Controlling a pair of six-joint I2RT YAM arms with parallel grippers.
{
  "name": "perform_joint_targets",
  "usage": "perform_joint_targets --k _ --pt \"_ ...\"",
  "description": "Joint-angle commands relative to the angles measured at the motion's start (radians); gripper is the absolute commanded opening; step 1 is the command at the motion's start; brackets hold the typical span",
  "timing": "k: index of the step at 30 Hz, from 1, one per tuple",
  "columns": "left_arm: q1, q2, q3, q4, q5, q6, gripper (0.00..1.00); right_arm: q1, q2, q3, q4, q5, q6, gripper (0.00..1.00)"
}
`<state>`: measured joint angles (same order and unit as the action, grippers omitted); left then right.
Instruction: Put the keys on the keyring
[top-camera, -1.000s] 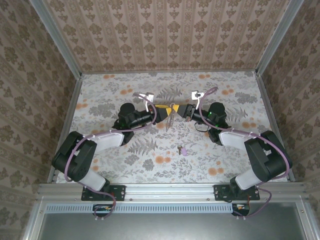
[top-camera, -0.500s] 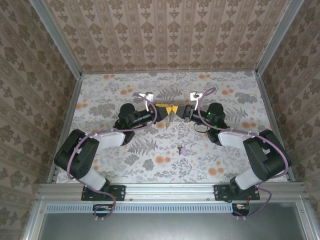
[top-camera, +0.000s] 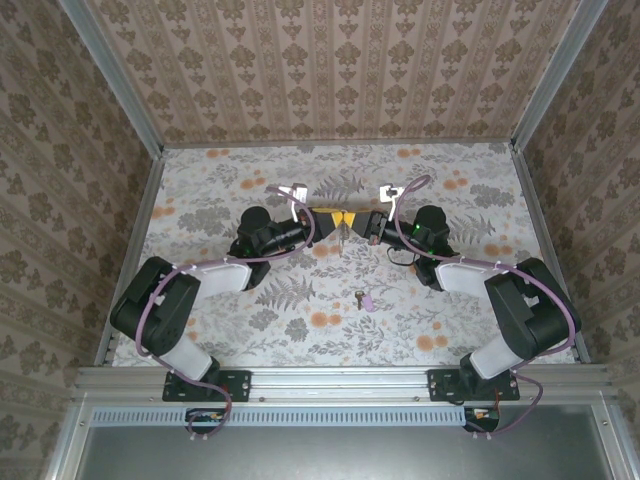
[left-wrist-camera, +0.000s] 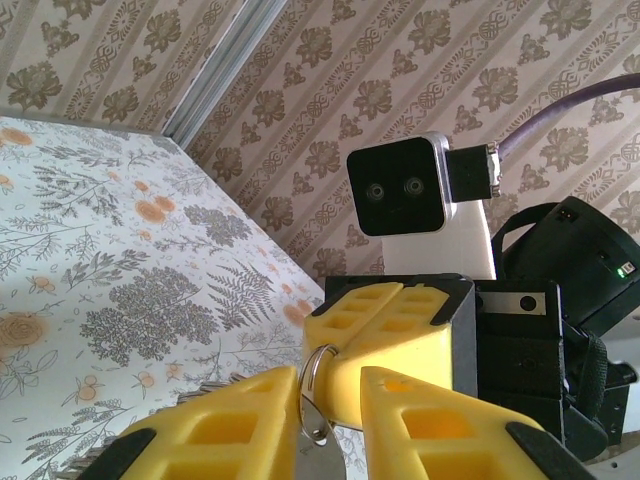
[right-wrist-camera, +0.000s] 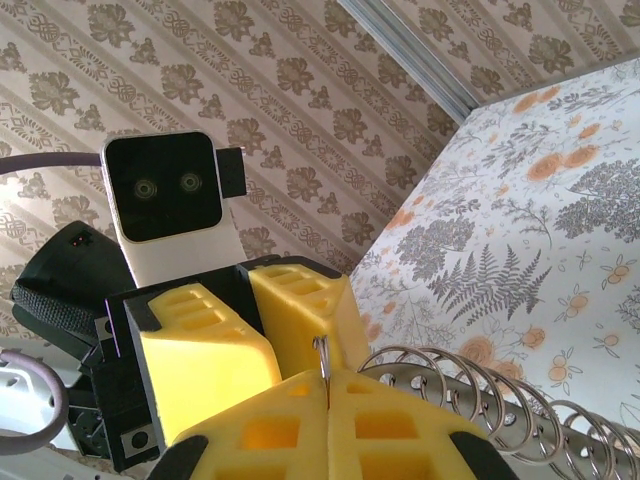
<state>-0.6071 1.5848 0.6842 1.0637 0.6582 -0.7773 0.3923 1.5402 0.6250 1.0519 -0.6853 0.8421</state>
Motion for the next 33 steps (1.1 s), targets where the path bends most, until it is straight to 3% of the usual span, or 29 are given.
perform_joint_targets --k 1,13,22,28,29,33 --pt "-0.016 0.017 0.032 0.055 0.041 -0.009 0.24 0.008 0.012 0.001 0.056 -0.008 0.008 0.00" --pt "-0.017 0.019 0.022 0.070 0.014 -0.008 0.16 0.008 0.008 -0.010 0.045 -0.006 -0.004 0.00" --pt "-0.016 0.016 0.021 0.073 0.012 -0.004 0.01 0.009 0.008 -0.016 0.030 -0.009 -0.020 0.00" --pt "-0.016 0.014 0.023 0.074 0.015 0.000 0.00 0.006 0.008 -0.007 0.013 -0.008 -0.026 0.00" --pt "-0.016 0.012 0.023 0.074 0.017 0.003 0.00 0.004 0.004 -0.008 0.003 -0.004 -0.027 0.02" --pt "-0.011 0.004 0.023 0.053 0.027 0.019 0.00 -0.032 -0.037 -0.032 -0.025 0.009 -0.026 0.39"
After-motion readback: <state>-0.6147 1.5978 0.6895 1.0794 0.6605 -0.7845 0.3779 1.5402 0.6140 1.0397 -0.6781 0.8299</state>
